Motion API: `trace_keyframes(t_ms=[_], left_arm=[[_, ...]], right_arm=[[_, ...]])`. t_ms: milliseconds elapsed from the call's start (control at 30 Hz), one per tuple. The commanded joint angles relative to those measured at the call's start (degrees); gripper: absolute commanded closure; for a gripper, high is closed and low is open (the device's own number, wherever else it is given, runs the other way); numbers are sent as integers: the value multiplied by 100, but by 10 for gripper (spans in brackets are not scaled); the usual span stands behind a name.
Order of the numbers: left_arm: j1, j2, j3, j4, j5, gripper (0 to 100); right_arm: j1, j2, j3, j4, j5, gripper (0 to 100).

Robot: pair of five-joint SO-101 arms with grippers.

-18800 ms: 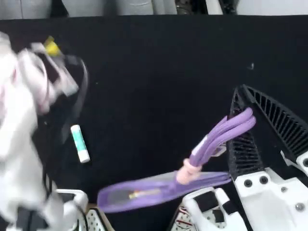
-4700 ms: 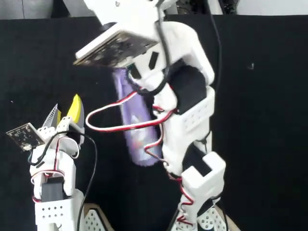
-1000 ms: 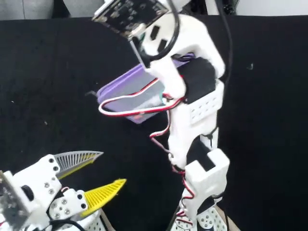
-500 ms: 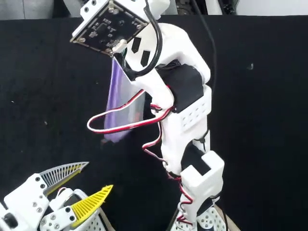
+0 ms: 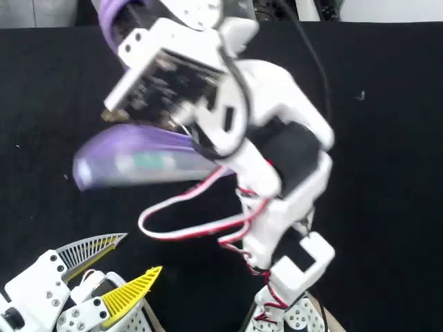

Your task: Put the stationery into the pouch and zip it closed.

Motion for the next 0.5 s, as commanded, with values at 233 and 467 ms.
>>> trace_keyframes(t_ms=[233,467], left_arm=[[-48,18,13,9,53,777],[-48,18,40,9,53,777]], right_arm=[[747,-418,-189,62,-686,987],[738,-418,-189,62,-695,987]])
